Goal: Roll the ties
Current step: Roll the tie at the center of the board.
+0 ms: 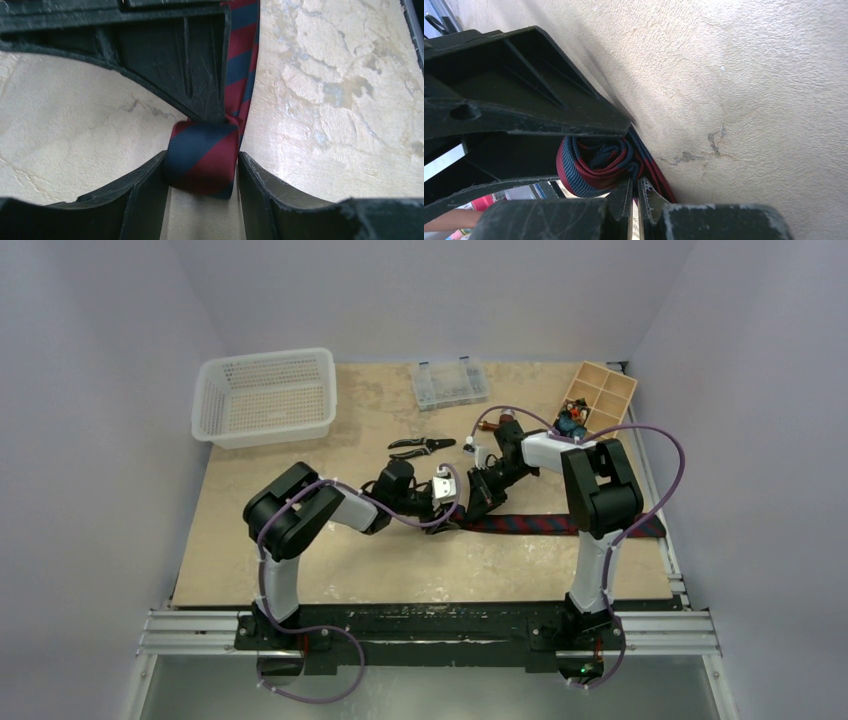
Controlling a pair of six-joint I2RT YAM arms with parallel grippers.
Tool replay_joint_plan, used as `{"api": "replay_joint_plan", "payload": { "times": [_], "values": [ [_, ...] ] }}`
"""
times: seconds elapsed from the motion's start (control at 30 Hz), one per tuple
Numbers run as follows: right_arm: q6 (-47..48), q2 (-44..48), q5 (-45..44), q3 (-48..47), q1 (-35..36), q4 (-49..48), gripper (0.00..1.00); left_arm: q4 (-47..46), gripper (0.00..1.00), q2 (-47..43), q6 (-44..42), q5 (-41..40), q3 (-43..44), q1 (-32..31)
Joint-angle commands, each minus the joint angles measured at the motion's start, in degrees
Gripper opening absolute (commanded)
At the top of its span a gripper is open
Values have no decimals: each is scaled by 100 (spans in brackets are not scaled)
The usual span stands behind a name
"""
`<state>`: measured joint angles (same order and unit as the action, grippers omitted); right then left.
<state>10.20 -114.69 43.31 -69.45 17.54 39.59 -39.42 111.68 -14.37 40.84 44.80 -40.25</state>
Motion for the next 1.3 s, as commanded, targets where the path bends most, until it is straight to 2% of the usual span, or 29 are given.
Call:
{"api": "replay_joint_plan", "payload": {
  "times": [0.0, 0.17, 0.3, 0.57, 0.67, 0.77, 0.93, 1.1, 1.27],
  "values": [
    [252, -247, -864, 129, 4, -489, 0, -158, 49, -50, 371, 329, 364, -100],
    [307, -218, -865, 128, 3, -532, 0, -247, 48, -32, 550, 292, 478, -335],
    [405, -181, -824, 87, 4, -496, 0, 0, 48, 113, 282, 5, 418, -422],
    [655, -67, -596, -121, 2, -207, 1, 1194, 34, 231, -576, -692, 247, -429],
    [475, 68, -398, -269, -36, -26, 19, 1382, 28, 257, -646, -950, 223, -444],
    [173, 266, -119, -311, -280, 189, 28, 1493, 24, 251, -672, -1120, 209, -477],
    [-128, 473, 503, 38, -773, 634, 30, 1535, 21, 248, -640, -1287, 178, -564],
    [-508, 643, 901, 456, -772, 336, 30, 1534, 21, 258, -665, -1331, 151, -612],
    [-604, 510, 1327, 183, -769, 345, 36, 1702, 21, 231, -869, -1418, 192, -715]
  ]
}}
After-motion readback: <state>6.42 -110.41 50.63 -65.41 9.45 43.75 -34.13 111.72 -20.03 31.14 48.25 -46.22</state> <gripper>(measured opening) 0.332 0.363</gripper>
